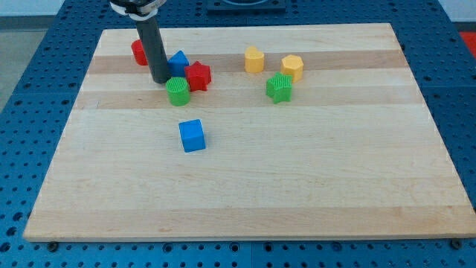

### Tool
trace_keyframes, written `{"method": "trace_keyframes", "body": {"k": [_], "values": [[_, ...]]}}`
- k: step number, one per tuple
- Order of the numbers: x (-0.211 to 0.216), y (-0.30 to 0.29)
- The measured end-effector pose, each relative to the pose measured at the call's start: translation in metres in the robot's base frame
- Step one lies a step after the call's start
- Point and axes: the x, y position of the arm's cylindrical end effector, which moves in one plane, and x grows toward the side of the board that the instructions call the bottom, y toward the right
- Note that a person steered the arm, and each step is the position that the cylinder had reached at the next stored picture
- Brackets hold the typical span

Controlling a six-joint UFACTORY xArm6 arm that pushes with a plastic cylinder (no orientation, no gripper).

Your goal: Push the red star into the red circle

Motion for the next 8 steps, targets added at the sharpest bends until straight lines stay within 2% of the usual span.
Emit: {"method": "trace_keyframes", "body": {"k": [2, 8], "values": [[-0.017, 0.005], [-0.031, 0.098]]}}
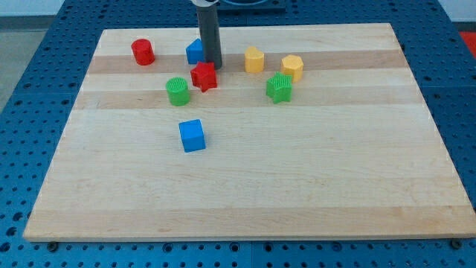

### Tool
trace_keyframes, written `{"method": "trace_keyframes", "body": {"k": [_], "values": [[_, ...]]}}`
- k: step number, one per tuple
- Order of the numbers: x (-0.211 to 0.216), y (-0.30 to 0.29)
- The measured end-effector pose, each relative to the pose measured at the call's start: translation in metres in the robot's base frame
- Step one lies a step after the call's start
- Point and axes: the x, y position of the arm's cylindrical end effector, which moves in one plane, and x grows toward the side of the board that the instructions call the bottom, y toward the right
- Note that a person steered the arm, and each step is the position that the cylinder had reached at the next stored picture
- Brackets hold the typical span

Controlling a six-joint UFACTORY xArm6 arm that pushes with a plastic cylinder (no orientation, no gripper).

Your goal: Push the red star into the red circle

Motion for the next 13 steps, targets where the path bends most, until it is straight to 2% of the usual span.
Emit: {"method": "trace_keyframes", "body": {"k": [3, 6, 8, 9, 12, 13], "values": [[0.040, 0.023], [0.041, -0.033], [0.073, -0.046], [0.072, -0.057], [0.023, -0.064], [0.021, -0.086]]}}
